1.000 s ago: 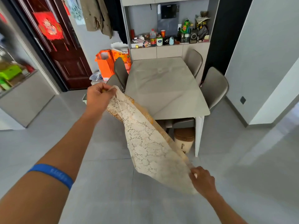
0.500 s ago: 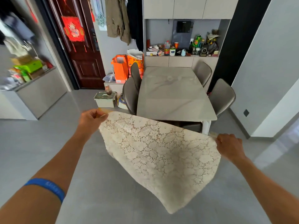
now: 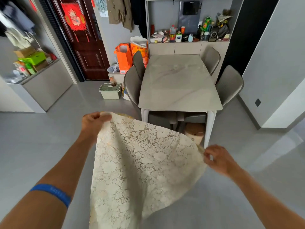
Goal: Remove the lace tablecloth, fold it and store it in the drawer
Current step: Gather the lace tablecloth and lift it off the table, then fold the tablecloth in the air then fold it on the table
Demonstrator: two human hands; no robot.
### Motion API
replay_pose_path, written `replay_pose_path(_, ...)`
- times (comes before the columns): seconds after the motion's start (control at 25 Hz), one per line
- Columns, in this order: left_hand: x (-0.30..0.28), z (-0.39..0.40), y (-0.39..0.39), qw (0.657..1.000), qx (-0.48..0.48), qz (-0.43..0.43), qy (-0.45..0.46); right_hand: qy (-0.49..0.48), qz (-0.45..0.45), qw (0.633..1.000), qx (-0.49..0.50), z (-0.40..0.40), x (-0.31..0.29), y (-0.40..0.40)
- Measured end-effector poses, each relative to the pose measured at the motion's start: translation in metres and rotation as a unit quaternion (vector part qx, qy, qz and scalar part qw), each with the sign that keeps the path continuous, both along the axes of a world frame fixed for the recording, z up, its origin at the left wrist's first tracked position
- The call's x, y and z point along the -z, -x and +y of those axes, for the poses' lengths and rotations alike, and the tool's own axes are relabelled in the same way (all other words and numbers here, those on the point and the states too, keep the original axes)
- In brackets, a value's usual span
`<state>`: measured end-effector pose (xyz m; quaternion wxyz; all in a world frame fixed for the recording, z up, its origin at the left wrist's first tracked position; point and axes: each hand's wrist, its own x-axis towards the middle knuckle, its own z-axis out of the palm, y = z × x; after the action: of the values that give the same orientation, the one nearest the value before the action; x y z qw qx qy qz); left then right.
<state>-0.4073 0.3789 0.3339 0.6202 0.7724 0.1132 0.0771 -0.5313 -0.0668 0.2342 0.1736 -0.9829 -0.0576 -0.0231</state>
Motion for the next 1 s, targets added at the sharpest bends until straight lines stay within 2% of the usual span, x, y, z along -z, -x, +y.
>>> replay_pose_path(0.12,-0.005,-0.037,0.002,0.998,0.05,-0.012,-0.022,0.001,0.039,0.999,0.007,0.026,0.043,0.02)
replay_pose_path(0.24,-0.024,-0.043,0.005,0.999,0.042,-0.032,0.003,0.002,0.144,0.988,0.056,0.013,0.09,0.041)
replay_pose_path(0.32,-0.043,-0.033,0.007,0.998,0.002,-0.052,0.034,-0.003,0.265,0.962,0.066,0.007,0.107,0.055)
replay_pose_path(0.4,-0.05,-0.039,0.008,0.997,-0.022,-0.061,0.03,-0.018,0.402,0.913,0.06,0.003,0.126,0.077)
replay_pose_path(0.48,-0.056,-0.052,0.013,0.998,-0.007,-0.061,0.025,-0.068,0.46,0.884,0.049,0.013,0.142,0.095)
replay_pose_path(0.56,-0.059,-0.066,0.016,0.998,0.022,-0.061,-0.019,-0.134,0.433,0.89,0.04,0.037,0.144,0.098)
replay_pose_path(0.68,-0.07,-0.084,0.021,0.993,0.04,-0.084,-0.075,-0.227,0.321,0.919,0.012,0.087,0.127,0.083)
replay_pose_path(0.76,-0.082,-0.092,0.022,0.987,0.048,-0.12,-0.1,-0.275,0.262,0.925,-0.016,0.122,0.107,0.073)
replay_pose_path(0.92,-0.105,-0.106,0.026,0.975,0.06,-0.174,-0.125,-0.305,0.205,0.929,-0.034,0.181,0.075,0.056)
replay_pose_path(1.0,-0.112,-0.108,0.028,0.975,0.048,-0.179,-0.119,-0.286,0.163,0.944,-0.019,0.201,0.061,0.048)
